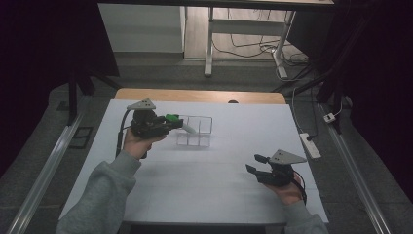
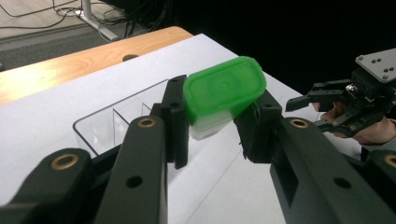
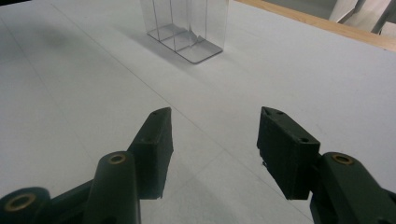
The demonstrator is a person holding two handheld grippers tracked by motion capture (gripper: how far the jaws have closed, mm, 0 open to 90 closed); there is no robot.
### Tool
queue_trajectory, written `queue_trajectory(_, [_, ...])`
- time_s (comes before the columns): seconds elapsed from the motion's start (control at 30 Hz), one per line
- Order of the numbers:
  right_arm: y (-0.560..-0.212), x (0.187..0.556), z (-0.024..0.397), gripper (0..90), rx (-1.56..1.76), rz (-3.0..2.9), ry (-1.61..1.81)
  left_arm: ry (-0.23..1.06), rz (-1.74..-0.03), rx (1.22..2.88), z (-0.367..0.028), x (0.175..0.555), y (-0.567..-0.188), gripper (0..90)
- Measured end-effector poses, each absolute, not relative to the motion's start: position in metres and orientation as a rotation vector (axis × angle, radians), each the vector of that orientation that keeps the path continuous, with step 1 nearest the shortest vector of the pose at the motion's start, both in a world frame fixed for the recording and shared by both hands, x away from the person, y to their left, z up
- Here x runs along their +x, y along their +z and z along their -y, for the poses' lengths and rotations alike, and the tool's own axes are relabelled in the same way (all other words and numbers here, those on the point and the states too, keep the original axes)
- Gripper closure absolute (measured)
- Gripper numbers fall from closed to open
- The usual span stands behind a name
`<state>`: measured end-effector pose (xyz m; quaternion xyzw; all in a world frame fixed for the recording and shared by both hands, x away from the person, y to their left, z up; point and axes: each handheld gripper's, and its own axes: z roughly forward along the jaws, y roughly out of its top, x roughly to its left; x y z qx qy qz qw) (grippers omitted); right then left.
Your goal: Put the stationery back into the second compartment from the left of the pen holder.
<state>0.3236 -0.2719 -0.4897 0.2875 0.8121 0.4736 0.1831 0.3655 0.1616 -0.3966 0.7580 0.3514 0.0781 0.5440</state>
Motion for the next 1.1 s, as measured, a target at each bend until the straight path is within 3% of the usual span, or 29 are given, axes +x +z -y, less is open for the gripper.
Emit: queue_trajectory(1.1, [-0.493,0.325,0.277,43.0,0.835,-2.304,1.308,0.268,-0.901,1.956,-0.138,0.419,-0.391,66.1])
